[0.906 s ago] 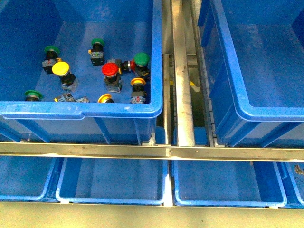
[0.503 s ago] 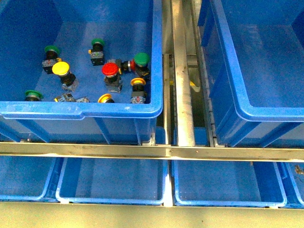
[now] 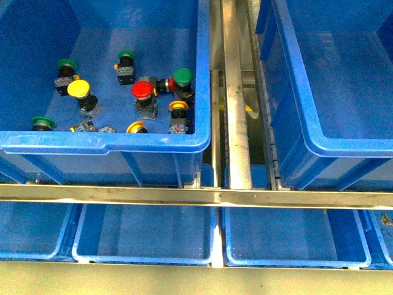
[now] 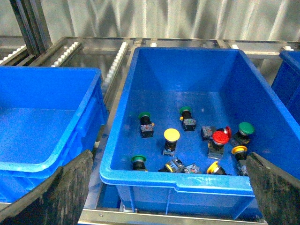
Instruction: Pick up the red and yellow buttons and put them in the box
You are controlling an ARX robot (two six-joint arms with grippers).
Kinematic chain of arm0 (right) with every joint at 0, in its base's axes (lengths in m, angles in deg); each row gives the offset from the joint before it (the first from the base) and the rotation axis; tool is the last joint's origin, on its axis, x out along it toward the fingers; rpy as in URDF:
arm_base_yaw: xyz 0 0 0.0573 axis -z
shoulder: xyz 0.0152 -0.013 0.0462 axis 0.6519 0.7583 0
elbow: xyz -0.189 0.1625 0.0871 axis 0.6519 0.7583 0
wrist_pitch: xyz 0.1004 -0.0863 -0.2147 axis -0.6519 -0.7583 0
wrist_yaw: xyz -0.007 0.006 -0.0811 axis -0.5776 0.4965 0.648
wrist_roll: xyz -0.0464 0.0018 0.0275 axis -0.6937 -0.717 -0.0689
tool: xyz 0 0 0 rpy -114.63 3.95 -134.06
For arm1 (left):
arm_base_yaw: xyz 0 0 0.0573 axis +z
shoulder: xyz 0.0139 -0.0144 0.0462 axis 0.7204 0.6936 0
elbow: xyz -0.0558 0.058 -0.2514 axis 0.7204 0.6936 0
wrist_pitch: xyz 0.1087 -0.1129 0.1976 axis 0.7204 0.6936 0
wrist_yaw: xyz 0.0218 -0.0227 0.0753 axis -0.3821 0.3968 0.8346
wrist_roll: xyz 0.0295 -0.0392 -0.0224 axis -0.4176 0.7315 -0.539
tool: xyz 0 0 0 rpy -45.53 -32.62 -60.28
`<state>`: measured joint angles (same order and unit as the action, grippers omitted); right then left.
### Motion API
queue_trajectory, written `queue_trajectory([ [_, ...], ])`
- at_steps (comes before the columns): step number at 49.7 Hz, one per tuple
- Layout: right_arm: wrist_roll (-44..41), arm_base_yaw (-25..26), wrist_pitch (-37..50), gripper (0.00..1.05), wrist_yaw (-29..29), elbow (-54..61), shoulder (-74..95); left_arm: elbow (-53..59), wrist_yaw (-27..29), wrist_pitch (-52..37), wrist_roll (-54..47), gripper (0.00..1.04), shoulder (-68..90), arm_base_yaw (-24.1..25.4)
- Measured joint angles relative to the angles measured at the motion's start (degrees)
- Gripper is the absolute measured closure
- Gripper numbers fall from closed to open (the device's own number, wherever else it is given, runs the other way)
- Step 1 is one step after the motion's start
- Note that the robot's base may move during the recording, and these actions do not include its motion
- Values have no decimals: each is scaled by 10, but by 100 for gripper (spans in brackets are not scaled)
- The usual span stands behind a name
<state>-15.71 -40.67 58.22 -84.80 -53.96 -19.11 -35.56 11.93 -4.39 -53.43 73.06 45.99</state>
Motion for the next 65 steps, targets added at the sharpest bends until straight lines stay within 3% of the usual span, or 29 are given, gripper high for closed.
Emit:
queue_trajectory([
  [33,0,0,0,6,0,0,0,-2,0,5,5,8,4,0],
  [36,0,0,0,6,0,0,0,-83,31,172,90,8,131,-31],
  [37,0,0,0,6,0,0,0,-102,34,186,107,8,173,-38],
  [42,0,0,0,6,0,0,0,-210,28,79,133,8,424,-53],
  [47,0,0,0,6,0,0,0,-283,10,-11,106,8,577,-42],
  [56,0,0,0,6,0,0,0,-428,-77,-48,-9,8,824,-32],
  [65,0,0,0,6,0,0,0,-541,-123,-38,-108,8,974,-29],
])
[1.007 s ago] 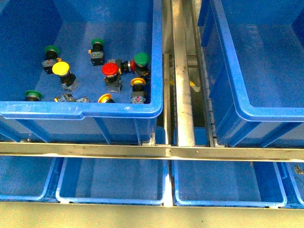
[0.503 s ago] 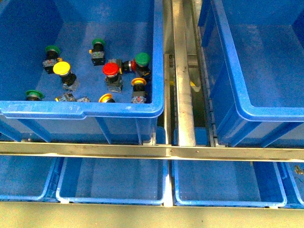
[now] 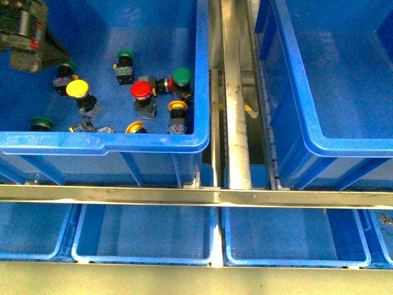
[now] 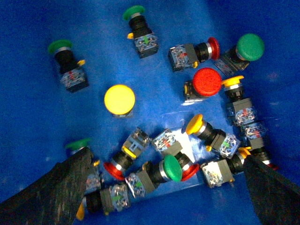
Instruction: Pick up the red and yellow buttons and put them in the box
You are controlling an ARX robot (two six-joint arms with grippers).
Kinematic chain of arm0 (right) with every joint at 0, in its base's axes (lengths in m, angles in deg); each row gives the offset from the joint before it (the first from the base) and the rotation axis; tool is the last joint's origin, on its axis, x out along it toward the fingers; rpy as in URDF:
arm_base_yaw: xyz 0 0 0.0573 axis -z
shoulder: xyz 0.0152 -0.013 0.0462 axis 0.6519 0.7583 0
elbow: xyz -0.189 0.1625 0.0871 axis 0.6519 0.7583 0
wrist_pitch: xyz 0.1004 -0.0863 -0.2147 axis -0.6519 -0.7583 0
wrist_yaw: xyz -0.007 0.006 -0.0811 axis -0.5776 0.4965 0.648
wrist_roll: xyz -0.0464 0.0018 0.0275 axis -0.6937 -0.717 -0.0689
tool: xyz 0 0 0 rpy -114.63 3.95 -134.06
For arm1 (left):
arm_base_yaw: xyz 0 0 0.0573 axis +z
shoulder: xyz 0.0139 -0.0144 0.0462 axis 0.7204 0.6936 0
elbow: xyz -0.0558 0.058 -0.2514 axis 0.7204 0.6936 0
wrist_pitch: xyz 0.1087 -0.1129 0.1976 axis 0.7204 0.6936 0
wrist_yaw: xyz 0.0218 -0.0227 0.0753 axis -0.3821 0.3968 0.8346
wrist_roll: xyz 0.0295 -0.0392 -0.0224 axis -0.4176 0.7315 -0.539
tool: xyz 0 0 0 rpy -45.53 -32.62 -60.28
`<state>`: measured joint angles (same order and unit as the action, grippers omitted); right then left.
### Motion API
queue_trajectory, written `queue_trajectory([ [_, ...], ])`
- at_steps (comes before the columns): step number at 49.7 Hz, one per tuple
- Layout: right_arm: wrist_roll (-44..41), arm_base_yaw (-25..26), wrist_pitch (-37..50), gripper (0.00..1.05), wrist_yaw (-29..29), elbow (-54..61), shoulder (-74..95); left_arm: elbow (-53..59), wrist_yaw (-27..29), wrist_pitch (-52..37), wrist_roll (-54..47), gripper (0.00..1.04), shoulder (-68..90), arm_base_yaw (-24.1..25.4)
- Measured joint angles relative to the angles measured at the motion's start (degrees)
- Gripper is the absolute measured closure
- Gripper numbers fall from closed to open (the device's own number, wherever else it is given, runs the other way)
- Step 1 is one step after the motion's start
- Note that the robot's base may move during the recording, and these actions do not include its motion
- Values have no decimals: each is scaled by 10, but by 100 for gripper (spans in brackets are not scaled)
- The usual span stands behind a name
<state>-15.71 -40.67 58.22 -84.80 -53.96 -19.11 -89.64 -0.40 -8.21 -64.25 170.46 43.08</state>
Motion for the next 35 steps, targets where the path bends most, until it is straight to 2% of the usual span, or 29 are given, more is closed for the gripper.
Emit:
queue_trajectory([
  [4,0,0,0,6,0,0,0,-51,-26,4,-65,8,68,-2],
  [13,0,0,0,6,0,0,0,-105,-57,18,-136,8,141,-4],
  [35,0,0,0,6,0,0,0,-203,-94,23,-214,8,265,-27],
])
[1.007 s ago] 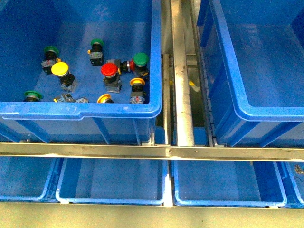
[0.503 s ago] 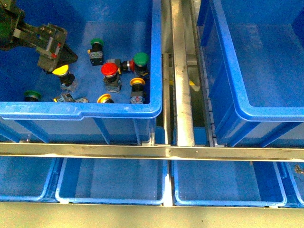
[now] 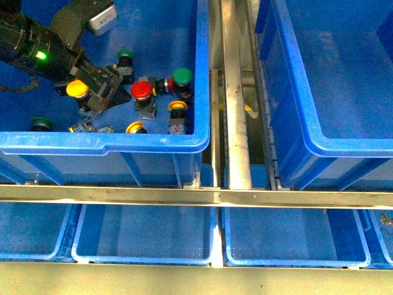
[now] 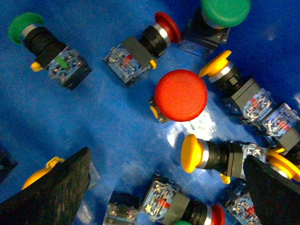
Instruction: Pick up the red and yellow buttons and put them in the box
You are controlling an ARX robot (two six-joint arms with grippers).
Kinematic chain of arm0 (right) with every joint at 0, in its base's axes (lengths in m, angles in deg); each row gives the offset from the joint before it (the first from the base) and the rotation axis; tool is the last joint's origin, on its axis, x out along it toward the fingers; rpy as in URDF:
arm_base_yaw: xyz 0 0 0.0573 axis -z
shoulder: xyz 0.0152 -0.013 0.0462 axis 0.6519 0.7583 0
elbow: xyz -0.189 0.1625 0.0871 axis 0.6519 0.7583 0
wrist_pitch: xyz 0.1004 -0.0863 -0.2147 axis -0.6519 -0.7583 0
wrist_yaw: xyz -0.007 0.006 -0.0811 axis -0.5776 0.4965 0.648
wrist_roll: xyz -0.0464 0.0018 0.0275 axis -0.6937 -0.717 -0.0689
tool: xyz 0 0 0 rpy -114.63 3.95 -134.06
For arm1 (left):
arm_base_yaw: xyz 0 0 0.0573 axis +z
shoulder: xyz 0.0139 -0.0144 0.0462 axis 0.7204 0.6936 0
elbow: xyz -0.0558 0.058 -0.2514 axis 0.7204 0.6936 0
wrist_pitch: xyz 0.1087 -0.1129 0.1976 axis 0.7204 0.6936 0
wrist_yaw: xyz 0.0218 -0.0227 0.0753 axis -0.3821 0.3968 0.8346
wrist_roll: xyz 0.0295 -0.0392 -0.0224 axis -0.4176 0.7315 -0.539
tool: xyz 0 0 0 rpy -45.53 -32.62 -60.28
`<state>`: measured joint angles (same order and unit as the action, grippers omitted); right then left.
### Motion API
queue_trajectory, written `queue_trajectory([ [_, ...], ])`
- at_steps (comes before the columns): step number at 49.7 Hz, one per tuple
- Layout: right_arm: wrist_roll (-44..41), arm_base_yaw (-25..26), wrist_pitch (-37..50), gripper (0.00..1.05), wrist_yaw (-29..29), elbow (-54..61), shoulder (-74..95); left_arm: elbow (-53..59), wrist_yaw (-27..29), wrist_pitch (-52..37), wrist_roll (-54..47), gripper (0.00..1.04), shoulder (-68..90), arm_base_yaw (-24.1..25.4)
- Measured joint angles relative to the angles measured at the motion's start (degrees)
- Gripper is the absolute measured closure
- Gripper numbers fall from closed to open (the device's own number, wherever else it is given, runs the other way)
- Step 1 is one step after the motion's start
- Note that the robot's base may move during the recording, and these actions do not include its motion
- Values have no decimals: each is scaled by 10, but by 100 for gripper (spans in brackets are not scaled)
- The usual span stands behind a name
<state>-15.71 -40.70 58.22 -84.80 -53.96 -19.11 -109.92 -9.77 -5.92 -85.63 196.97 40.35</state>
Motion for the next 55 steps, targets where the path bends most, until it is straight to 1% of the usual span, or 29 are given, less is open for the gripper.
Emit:
queue_trajectory([
  [8,0,0,0,6,0,0,0,-25,-8,-1,-9,8,30,-16],
  [17,0,0,0,6,0,0,0,-58,-4,-1,-13,8,67,-28],
  [27,0,0,0,6,0,0,0,-101,7,0,-15,8,102,-31],
  [40,0,0,0,6,0,0,0,-144,8,8,-9,8,131,-38],
  [55,0,0,0,6,0,0,0,-147,9,11,-3,8,148,-42],
])
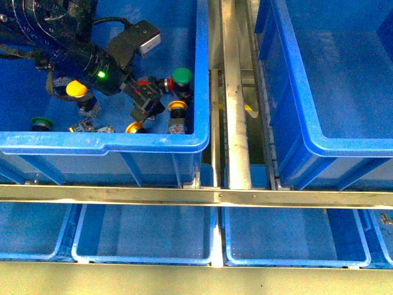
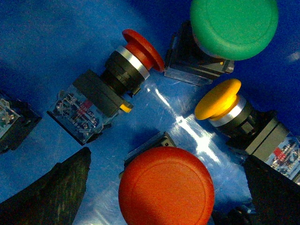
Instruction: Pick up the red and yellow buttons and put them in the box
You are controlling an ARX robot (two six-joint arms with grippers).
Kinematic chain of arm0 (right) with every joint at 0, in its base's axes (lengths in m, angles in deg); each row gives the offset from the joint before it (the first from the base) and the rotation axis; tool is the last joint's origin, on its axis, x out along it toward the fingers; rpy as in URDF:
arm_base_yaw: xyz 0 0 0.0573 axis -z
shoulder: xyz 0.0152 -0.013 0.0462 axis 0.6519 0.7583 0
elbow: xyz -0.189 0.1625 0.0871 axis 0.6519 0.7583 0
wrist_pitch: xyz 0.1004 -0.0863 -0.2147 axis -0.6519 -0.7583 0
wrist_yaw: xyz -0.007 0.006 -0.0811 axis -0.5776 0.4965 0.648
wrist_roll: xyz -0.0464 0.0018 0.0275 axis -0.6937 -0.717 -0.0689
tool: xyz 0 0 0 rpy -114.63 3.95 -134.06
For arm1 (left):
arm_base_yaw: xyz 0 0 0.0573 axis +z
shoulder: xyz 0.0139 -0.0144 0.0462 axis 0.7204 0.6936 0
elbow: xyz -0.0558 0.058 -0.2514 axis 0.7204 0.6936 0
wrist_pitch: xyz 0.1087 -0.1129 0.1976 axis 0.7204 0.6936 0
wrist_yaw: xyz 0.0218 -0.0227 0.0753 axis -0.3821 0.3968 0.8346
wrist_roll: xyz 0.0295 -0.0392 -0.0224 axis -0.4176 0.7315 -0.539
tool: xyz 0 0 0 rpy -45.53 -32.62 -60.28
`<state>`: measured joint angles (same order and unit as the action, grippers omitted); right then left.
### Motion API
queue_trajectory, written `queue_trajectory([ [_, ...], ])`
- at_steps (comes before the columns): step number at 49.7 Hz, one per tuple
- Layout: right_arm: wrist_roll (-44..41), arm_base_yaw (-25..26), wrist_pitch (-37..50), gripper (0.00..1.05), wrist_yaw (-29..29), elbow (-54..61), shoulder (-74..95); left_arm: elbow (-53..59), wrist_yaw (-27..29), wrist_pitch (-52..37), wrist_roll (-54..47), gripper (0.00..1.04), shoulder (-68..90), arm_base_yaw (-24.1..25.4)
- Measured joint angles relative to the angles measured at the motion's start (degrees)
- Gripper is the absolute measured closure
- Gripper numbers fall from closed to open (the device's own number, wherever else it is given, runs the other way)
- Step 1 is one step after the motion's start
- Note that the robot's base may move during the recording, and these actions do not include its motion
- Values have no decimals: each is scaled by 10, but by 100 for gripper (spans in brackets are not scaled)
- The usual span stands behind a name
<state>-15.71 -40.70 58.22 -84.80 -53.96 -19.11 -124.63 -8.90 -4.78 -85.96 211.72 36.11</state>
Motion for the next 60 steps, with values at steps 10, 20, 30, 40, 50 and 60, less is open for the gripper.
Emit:
queue_trajectory([
  [10,0,0,0,6,0,0,0,0,-2,0,6,10,3,0],
  [20,0,0,0,6,0,0,0,-4,-4,0,12,29,5,-1],
  [30,0,0,0,6,0,0,0,-13,-3,0,23,50,6,-1],
  [40,0,0,0,6,0,0,0,-13,-4,-14,52,54,6,-2],
  [50,0,0,0,6,0,0,0,3,-19,-26,101,70,-6,0],
  [60,0,0,0,6,0,0,0,3,-17,-22,123,70,-8,9],
])
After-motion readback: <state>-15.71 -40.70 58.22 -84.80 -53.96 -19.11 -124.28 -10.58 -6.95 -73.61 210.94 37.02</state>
